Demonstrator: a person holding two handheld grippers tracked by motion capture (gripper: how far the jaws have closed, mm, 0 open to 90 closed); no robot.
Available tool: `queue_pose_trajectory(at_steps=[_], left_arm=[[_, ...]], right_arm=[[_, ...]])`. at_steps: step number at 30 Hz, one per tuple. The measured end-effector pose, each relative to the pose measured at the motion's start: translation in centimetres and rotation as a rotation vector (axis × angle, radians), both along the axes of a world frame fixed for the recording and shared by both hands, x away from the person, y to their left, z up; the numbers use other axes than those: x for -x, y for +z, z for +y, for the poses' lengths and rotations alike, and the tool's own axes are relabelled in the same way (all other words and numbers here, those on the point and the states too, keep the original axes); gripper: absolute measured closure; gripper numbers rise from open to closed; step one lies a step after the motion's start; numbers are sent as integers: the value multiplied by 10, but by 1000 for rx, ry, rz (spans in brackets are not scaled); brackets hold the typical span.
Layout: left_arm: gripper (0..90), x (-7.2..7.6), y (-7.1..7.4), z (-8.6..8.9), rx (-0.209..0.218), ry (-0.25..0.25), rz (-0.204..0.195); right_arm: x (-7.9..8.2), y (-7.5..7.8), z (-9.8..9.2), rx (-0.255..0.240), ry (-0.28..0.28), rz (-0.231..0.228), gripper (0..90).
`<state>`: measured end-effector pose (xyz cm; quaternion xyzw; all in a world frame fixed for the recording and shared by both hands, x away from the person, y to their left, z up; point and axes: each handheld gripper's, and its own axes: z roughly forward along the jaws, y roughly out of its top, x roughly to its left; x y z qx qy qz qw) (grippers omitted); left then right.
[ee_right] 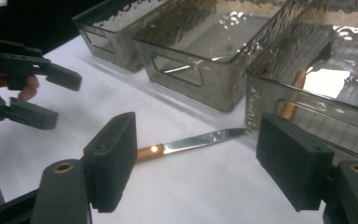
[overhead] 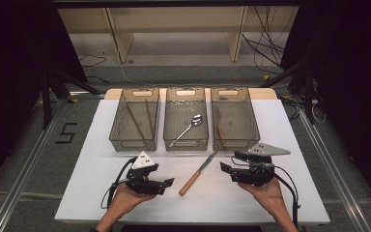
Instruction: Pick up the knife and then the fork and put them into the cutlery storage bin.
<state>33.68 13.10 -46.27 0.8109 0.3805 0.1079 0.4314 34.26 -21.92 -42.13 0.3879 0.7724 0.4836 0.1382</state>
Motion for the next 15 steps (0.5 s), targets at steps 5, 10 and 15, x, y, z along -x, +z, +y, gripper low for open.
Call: queue_pose_trajectory(at_steps=[5,10,15], left_arm=[[193,-2,4,-9,-8,-24,3],[194,-6,6,-22,-45,-55,25],[212,-9,4,-37,-90,-78,52]], right_arm=[[10,-3,1,-15,2,-33,292],[15,-7,-2,-27,-5,-33,273],[20,-10,-5,-27,-17,-33,273]])
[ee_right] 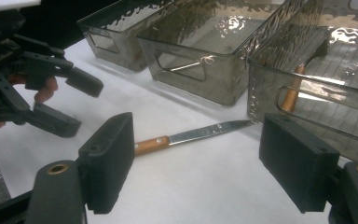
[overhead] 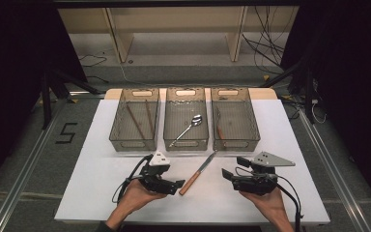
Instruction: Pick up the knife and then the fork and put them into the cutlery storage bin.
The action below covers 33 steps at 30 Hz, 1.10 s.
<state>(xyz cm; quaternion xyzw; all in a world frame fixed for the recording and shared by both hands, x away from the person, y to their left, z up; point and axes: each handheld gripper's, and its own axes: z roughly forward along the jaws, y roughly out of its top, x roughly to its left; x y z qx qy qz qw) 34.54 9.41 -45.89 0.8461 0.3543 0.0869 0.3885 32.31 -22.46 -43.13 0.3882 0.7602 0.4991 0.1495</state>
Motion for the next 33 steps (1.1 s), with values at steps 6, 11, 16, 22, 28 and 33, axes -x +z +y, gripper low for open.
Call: queue_pose_trajectory(at_steps=[6,11,16,22,28,33], left_arm=[[247,-5,-3,-18,-61,-22,38],[289,-8,-4,-31,-96,-38,58],[329,-11,-7,-43,-140,-64,69],[392,-16,-11,-51,-175,-85,97],[442,-17,-16,-59,-188,-91,112],[486,-18,-19,-60,-191,-81,102]], right_arm=[[3,-2,-2,-2,-5,12,273],[5,-3,-1,3,4,20,273],[6,-4,1,5,11,20,273],[6,-5,1,5,12,26,273],[6,-5,0,5,16,24,273],[7,-4,0,4,15,24,273]])
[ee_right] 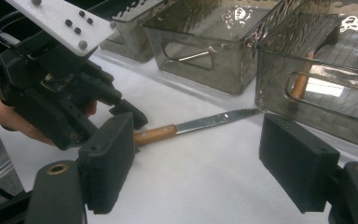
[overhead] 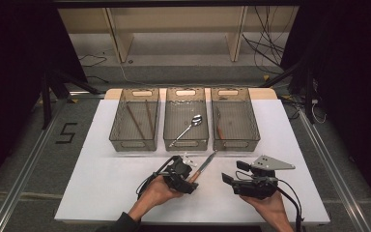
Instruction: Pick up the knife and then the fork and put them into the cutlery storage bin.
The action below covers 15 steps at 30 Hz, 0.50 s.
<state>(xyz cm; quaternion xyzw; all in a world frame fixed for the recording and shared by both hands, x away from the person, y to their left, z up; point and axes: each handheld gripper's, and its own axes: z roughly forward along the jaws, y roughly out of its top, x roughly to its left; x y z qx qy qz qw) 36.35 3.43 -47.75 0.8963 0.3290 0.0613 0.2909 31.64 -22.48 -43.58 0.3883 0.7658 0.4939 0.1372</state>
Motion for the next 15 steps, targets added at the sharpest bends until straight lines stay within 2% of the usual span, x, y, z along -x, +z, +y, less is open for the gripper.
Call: queue_pose_trajectory(at_steps=[7,11,15], left_arm=[[540,-1,-1,-2,-15,-3,-17],[607,0,-2,-4,-39,-1,-50],[650,1,-1,-6,-49,-8,-54]], right_arm=[[0,0,0,3,2,0,273],[0,-1,0,4,3,2,274],[0,0,0,6,4,2,274]])
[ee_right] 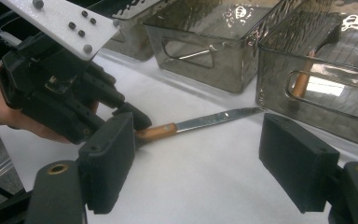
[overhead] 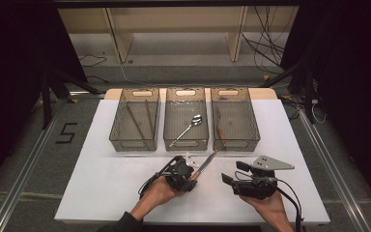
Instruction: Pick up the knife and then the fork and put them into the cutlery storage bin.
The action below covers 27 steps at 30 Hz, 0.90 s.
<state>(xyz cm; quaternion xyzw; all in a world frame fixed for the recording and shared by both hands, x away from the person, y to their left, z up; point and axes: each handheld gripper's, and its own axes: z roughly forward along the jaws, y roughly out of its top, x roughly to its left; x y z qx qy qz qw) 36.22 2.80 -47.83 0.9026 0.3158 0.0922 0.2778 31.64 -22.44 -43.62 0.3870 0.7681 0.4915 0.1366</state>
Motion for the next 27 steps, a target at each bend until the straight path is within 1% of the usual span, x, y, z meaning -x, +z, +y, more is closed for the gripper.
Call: queue_pose_trajectory(at_steps=[3,7,12,18,23,27], left_arm=[[686,0,0,-1,0,-4,1],[711,0,0,0,8,3,0],[749,-1,0,1,5,3,4],[753,-4,1,2,9,7,28],[740,-5,1,1,8,13,35],[743,-4,1,0,3,13,22]], right_arm=[[0,0,-1,-3,-3,2,275],[0,0,0,-4,-3,-1,277],[0,0,-1,-7,-3,-5,279],[0,0,-1,-6,-4,-6,281],[0,0,0,-5,-3,-7,281],[0,1,0,-6,-3,-8,283]])
